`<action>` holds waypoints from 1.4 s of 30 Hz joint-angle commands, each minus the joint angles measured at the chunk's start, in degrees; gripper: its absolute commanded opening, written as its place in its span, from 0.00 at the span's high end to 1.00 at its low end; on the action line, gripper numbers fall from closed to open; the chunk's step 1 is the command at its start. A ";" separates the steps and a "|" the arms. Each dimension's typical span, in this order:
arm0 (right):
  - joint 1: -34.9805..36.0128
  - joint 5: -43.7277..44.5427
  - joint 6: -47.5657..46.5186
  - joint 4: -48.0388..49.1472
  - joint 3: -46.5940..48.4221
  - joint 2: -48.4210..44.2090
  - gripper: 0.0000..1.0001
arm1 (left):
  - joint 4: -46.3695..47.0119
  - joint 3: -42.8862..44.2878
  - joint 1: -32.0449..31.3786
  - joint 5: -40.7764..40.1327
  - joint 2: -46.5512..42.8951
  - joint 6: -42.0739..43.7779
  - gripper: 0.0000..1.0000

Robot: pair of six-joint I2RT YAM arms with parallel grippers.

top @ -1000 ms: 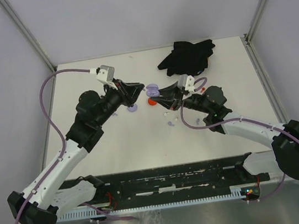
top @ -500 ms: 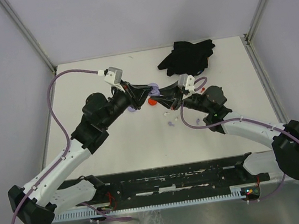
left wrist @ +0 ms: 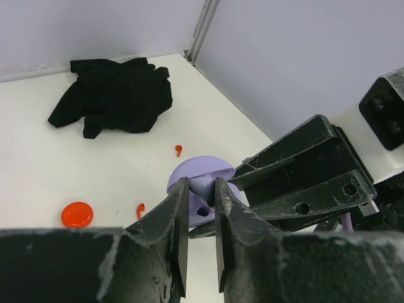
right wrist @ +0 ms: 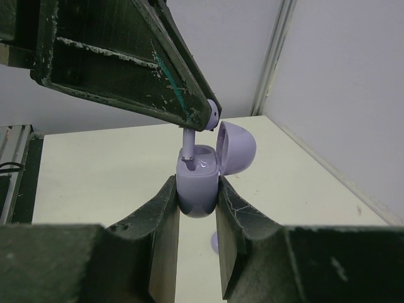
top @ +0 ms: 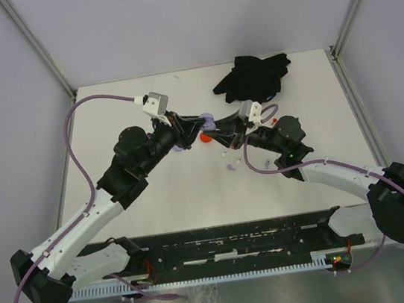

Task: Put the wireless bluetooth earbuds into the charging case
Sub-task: Place the earbud in the charging case.

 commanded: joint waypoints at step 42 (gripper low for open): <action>0.14 1.45 -1.16 1.49 1.43 0.14 0.98 | -10.32 7.38 -0.52 -5.41 1.21 -0.49 0.44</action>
